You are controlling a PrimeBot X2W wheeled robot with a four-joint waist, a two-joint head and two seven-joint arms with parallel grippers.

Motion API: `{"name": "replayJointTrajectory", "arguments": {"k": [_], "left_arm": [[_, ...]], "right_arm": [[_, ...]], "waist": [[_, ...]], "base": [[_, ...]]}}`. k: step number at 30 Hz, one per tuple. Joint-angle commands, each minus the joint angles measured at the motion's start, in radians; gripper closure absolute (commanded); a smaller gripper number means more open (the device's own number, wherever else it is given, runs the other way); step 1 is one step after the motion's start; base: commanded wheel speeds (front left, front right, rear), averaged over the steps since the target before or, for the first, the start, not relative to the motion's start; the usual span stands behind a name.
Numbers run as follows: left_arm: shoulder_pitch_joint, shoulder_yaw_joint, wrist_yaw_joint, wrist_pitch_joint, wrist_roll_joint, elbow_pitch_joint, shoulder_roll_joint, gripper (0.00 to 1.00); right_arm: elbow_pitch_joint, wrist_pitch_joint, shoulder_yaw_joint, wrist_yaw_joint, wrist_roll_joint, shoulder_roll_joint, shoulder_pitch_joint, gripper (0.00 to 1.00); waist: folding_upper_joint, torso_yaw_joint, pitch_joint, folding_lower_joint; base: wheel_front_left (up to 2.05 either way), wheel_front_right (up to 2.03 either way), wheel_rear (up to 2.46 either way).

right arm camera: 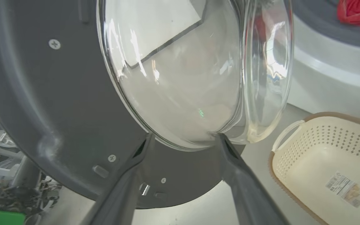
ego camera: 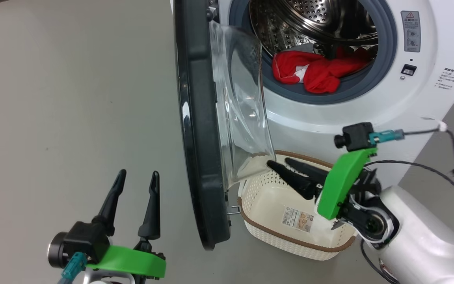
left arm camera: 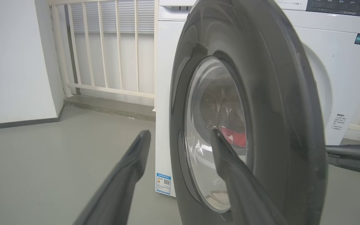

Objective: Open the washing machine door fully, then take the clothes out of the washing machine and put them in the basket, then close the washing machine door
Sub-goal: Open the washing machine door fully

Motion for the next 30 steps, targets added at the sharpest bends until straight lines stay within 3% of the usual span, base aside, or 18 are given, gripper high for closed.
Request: {"name": "replayJointTrajectory", "arguments": {"k": [1, 5, 10, 12, 15, 23, 30], "left_arm": [[-0.006, 0.04, -0.005, -0.008, 0.004, -0.021, 0.014, 0.0], [0.001, 0.044, -0.005, -0.008, 0.01, -0.015, 0.014, 0.0], [0.007, 0.051, -0.004, -0.008, 0.036, -0.008, 0.014, 0.0], [0.008, 0.055, -0.003, -0.008, 0.037, -0.007, 0.014, 0.0], [0.009, 0.061, -0.002, -0.008, 0.039, -0.008, 0.014, 0.0], [0.009, 0.07, 0.006, -0.008, 0.038, -0.016, 0.014, 0.0], [0.01, 0.074, 0.007, -0.008, 0.037, -0.019, 0.014, 0.0]], "right_arm": [[-0.025, -0.042, 0.016, 0.007, -0.033, -0.004, 0.01, 0.0], [0.078, -0.28, 0.05, 0.007, -0.209, -0.044, 0.013, 0.0], [0.245, -0.531, 0.026, 0.007, -0.391, -0.015, 0.005, 0.0], [0.285, -0.582, 0.014, 0.007, -0.459, 0.006, 0.002, 0.0], [0.291, -0.605, -0.027, 0.007, -0.571, 0.022, 0.008, 0.0], [0.08, -0.607, -0.311, 0.007, -0.91, 0.108, 0.162, 0.0], [-0.035, -0.607, -0.427, 0.007, -1.026, 0.177, 0.275, 0.0]], "waist": [[0.0, -0.005, -0.002, 0.0], [0.0, -0.016, -0.009, 0.0], [0.0, -0.026, -0.014, 0.0], [0.0, -0.028, -0.015, 0.0], [0.0, -0.031, -0.013, 0.0], [0.0, -0.036, -0.007, 0.0], [0.0, -0.037, -0.009, 0.0]], "base": [[0.0, 0.0, 0.0], [0.0, 0.0, 0.0], [0.0, 0.0, 0.0], [0.0, 0.0, 0.0], [0.0, 0.0, 0.0], [0.0, 0.0, 0.0], [0.0, 0.0, 0.0]]}}
